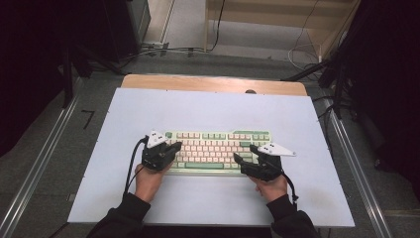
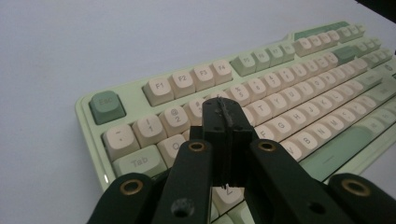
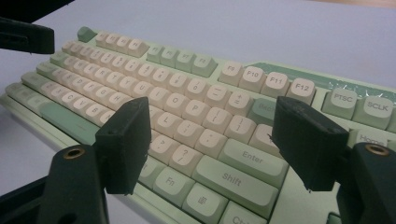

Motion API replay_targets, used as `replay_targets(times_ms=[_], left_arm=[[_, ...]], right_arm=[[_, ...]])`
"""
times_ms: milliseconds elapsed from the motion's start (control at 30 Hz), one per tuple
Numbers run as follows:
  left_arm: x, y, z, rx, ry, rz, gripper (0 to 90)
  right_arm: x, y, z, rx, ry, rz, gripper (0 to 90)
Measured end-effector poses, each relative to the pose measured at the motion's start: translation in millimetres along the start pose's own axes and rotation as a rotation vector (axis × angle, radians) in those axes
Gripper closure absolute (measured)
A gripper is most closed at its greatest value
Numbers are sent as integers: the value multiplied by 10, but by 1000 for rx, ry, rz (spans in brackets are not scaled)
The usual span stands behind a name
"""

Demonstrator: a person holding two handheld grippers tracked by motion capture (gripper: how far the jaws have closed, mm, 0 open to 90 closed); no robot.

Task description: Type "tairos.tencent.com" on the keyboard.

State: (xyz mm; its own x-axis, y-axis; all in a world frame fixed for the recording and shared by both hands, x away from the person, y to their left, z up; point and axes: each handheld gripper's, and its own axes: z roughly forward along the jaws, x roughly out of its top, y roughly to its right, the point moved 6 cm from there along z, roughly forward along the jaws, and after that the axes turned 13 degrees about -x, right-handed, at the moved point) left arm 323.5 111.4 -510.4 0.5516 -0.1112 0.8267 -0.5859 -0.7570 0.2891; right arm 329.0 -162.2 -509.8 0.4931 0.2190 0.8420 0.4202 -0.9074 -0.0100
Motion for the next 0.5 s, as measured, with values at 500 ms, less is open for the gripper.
replay_targets(times_ms=[500], left_arm=[[-157, -90, 79, 30, -82, -22, 900]], right_arm=[[11, -38, 28, 9, -7, -2, 270]])
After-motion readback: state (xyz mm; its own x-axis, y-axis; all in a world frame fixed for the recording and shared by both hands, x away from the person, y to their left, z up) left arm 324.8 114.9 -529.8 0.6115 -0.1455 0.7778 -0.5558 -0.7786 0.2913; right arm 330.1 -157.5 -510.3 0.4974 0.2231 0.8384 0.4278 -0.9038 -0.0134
